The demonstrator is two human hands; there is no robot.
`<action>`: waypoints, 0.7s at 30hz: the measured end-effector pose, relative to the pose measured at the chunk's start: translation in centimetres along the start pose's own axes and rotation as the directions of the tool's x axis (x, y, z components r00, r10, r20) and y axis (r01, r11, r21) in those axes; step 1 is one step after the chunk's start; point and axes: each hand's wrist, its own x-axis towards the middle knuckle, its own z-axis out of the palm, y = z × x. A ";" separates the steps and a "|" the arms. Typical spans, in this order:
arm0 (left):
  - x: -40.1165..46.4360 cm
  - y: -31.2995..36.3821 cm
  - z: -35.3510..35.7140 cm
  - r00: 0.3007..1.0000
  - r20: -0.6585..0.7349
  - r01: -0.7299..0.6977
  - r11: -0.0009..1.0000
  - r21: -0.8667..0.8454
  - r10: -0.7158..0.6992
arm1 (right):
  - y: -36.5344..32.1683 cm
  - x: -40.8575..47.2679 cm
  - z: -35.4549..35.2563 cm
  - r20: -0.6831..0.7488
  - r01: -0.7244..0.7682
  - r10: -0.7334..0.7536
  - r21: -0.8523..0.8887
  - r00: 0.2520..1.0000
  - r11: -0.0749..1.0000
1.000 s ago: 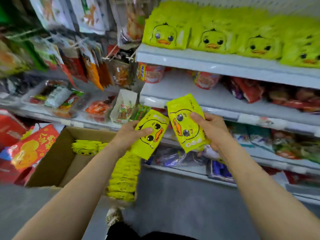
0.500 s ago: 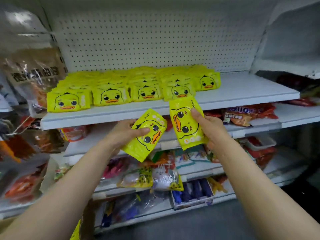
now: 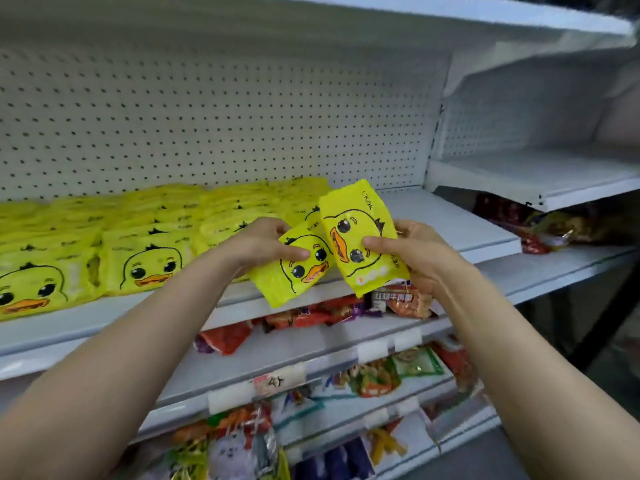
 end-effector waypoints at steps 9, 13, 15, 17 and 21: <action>11.5 1.5 1.7 0.997 0.067 -0.064 0.907 0.416 0.039 | -2.3 7.3 -5.9 -0.009 0.140 -0.144 -0.196 0.990 0.971; 13.4 1.5 1.9 0.996 0.051 -0.093 0.876 0.473 0.078 | -2.1 9.7 -7.3 0.014 0.150 -0.151 -0.246 0.988 0.958; 13.7 1.5 1.9 0.992 0.030 -0.120 0.872 0.475 0.120 | -2.1 10.9 -7.7 0.042 0.152 -0.147 -0.262 0.988 0.953; 13.7 1.6 2.2 0.987 -0.001 -0.142 0.871 0.471 0.161 | -2.4 11.9 -7.8 0.085 0.160 -0.142 -0.269 0.986 0.950; 14.1 1.0 2.8 0.977 -0.059 -0.144 0.846 0.514 0.203 | -2.8 13.4 -7.9 0.155 0.168 -0.129 -0.277 0.979 0.946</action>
